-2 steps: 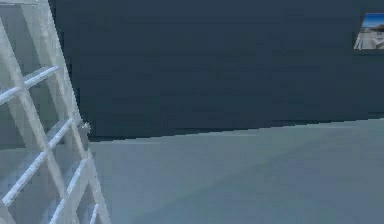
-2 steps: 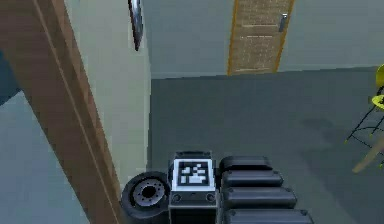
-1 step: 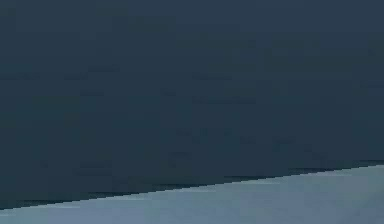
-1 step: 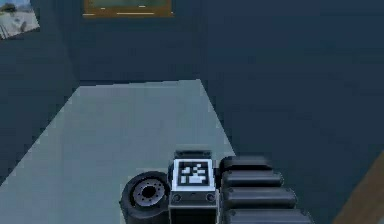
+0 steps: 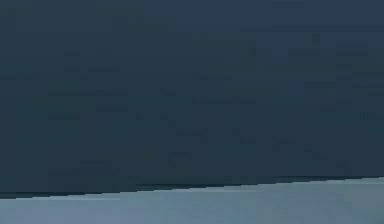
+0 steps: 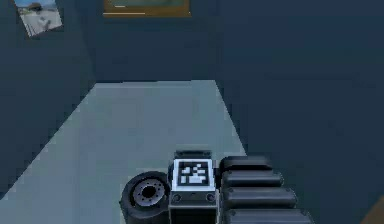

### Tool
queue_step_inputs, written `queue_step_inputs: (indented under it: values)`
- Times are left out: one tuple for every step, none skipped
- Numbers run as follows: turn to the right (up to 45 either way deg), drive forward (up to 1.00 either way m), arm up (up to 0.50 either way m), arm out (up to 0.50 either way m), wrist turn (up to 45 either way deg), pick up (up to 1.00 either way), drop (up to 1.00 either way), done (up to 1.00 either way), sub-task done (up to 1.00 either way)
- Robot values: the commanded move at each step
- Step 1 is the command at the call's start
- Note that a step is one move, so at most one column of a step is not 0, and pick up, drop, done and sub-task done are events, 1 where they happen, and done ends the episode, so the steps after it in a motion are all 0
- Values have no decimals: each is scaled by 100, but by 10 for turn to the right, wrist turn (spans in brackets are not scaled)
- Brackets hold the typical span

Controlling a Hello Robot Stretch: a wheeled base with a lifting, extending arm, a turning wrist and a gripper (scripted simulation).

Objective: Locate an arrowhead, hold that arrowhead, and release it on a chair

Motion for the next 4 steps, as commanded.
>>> queue_step_inputs:
  values:
    - [0, 30, 0, 0, 0, 0, 0, 0, 0]
    - [-450, 0, 0, 0, 0, 0, 0, 0, 0]
    - [-150, 0, 0, 0, 0, 0, 0, 0, 0]
    - [0, 40, 0, 0, 0, 0, 0, 0, 0]
